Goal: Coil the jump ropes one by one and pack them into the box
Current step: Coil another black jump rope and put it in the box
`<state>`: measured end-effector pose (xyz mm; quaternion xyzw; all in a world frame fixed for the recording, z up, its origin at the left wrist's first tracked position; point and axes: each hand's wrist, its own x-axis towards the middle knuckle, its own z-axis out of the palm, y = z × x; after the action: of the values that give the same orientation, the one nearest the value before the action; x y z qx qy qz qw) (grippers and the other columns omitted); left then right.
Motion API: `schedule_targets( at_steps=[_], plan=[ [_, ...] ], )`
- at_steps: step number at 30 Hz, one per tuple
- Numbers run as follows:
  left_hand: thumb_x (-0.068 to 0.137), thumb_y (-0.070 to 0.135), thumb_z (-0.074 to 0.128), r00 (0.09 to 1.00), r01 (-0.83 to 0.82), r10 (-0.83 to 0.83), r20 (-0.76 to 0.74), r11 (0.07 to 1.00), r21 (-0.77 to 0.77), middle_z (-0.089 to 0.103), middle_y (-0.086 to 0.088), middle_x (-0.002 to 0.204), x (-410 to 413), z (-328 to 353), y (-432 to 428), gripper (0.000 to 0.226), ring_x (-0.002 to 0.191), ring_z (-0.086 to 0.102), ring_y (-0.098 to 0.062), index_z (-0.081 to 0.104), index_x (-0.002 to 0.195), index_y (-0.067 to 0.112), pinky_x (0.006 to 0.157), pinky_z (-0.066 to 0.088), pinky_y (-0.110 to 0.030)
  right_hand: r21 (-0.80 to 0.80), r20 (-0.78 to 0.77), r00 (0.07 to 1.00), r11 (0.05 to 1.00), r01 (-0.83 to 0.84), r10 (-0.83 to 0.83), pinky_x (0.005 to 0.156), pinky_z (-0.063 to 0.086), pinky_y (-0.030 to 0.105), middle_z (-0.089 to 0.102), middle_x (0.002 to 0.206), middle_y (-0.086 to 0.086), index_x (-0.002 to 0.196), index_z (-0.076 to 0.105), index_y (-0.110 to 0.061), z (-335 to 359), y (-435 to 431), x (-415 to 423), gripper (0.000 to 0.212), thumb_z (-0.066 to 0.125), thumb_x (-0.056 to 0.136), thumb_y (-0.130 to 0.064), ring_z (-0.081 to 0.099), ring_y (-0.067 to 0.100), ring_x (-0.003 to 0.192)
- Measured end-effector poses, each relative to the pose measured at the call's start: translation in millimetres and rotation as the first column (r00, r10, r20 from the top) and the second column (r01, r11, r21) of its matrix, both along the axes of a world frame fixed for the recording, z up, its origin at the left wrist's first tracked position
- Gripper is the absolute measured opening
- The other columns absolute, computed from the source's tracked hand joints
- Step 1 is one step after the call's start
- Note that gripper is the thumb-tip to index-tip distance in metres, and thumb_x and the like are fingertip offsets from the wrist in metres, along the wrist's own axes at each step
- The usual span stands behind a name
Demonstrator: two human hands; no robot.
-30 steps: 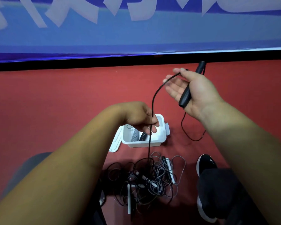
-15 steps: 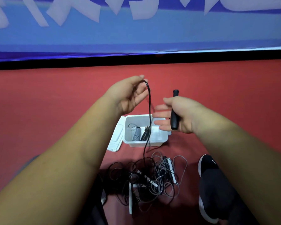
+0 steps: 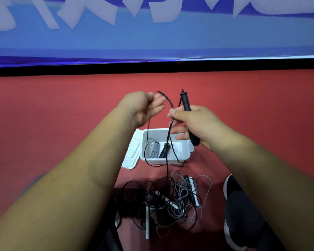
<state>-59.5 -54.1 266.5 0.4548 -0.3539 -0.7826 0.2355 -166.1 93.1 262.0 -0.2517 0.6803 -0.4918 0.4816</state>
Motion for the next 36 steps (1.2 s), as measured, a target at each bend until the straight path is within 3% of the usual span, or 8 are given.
schedule_targets(
  at_steps=[4,8,11,17,21,25,30,36],
  plan=[
    [0.104,-0.005,0.03,0.866,0.435,-0.373,0.334,0.891,-0.133,0.079,-0.009,0.109,1,-4,12,0.036,0.096,0.076,-0.025,0.058,0.124,0.006,0.089,0.061,-0.04,-0.099,0.318,0.922,0.959,0.264,-0.221,0.059,0.064,0.034,0.071,0.074,0.007,0.102,0.071,-0.009,11,-3,-11,0.015,0.067,0.105,-0.023,0.081,0.027,0.078],
    [0.101,-0.005,0.041,0.376,0.906,-0.644,0.666,0.407,-0.118,0.079,0.006,0.107,6,-11,30,0.04,0.093,0.067,-0.01,0.072,0.117,0.016,0.083,0.05,-0.031,-0.165,0.58,0.754,0.862,0.479,-0.307,0.072,0.067,0.037,0.075,0.08,0.006,0.101,0.068,-0.01,22,-2,-27,0.015,0.062,0.108,-0.021,0.081,0.022,0.084],
    [0.106,0.008,0.054,0.23,0.961,-0.686,0.69,0.273,-0.049,0.077,0.004,0.118,8,-18,38,0.025,0.1,0.064,-0.008,0.072,0.122,0.015,0.083,0.047,-0.026,-0.185,0.704,0.633,0.778,0.6,-0.321,0.074,0.066,0.038,0.08,0.091,0.01,0.106,0.068,-0.008,28,2,-38,0.013,0.061,0.108,-0.018,0.081,0.024,0.094],
    [0.111,0.018,0.049,0.481,0.854,-0.698,0.53,0.511,-0.102,0.079,-0.007,0.095,2,-13,36,0.021,0.075,0.074,-0.014,0.066,0.107,0.006,0.074,0.061,-0.029,-0.157,0.606,0.711,0.822,0.548,-0.358,0.088,0.064,0.043,0.081,0.108,0.011,0.113,0.07,-0.009,22,4,-49,0.03,0.051,0.113,-0.031,0.08,0.027,0.1],
    [0.108,0.016,0.054,0.727,0.66,-0.599,0.335,0.745,-0.101,0.078,-0.007,0.089,-4,-2,32,0.016,0.07,0.075,-0.014,0.066,0.106,0.005,0.071,0.064,-0.031,0.099,0.326,0.889,0.947,0.306,-0.321,0.087,0.061,0.043,0.08,0.11,0.007,0.125,0.069,-0.016,1,1,-47,0.033,0.047,0.113,-0.037,0.078,0.027,0.098],
    [0.105,0.016,0.06,0.906,0.403,-0.395,0.151,0.915,-0.026,0.074,-0.004,0.072,-8,5,30,0.013,0.058,0.071,-0.008,0.066,0.1,0.007,0.055,0.062,-0.022,0.326,0.197,0.972,0.944,0.055,-0.125,0.087,0.062,0.04,0.079,0.105,0.001,0.114,0.071,-0.02,-9,3,-29,0.015,0.059,0.107,-0.025,0.076,0.023,0.092],
    [0.105,0.009,0.058,0.995,0.089,-0.087,-0.056,0.996,0.022,0.072,-0.007,0.065,-7,9,20,0.013,0.057,0.073,-0.01,0.065,0.096,0.004,0.054,0.061,-0.023,0.357,0.167,0.976,0.915,-0.191,0.138,0.089,0.061,0.032,0.08,0.116,-0.003,0.118,0.075,-0.019,-9,4,-11,0.022,0.056,0.108,-0.025,0.075,0.019,0.108],
    [0.109,0.017,0.054,0.99,-0.089,0.095,-0.109,0.994,0.059,0.073,-0.012,0.069,2,6,1,0.018,0.063,0.076,-0.02,0.064,0.102,0.004,0.058,0.064,-0.031,0.208,0.07,0.986,0.965,-0.161,0.149,0.092,0.064,0.039,0.082,0.106,0.005,0.106,0.075,-0.014,0,3,-3,0.019,0.058,0.109,-0.021,0.079,0.027,0.102]
  ],
)
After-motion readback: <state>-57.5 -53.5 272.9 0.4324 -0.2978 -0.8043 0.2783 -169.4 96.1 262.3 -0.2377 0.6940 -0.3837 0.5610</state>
